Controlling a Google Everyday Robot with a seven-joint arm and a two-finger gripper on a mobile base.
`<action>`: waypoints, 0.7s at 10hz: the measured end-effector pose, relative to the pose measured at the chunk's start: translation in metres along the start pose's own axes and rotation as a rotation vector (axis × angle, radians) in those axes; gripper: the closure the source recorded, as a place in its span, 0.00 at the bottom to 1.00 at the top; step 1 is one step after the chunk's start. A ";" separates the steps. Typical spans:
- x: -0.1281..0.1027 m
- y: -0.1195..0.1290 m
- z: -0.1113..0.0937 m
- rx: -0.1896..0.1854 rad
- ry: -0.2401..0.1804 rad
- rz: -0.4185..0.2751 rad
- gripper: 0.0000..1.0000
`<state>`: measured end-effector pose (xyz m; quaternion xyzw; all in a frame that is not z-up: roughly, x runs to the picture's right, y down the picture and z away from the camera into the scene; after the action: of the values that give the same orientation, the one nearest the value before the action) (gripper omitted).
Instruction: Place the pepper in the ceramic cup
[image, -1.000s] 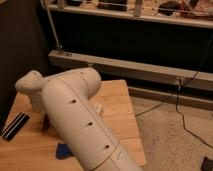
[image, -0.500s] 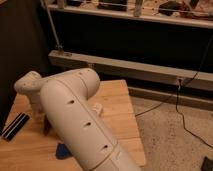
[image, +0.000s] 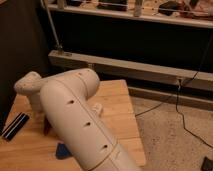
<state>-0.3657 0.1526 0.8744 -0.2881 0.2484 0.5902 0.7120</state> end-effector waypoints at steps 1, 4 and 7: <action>0.000 0.000 0.001 0.000 0.002 -0.002 0.32; 0.001 -0.001 0.003 0.001 0.006 -0.006 0.65; 0.001 -0.001 0.003 0.003 0.011 -0.008 0.73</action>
<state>-0.3643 0.1555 0.8761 -0.2911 0.2520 0.5852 0.7136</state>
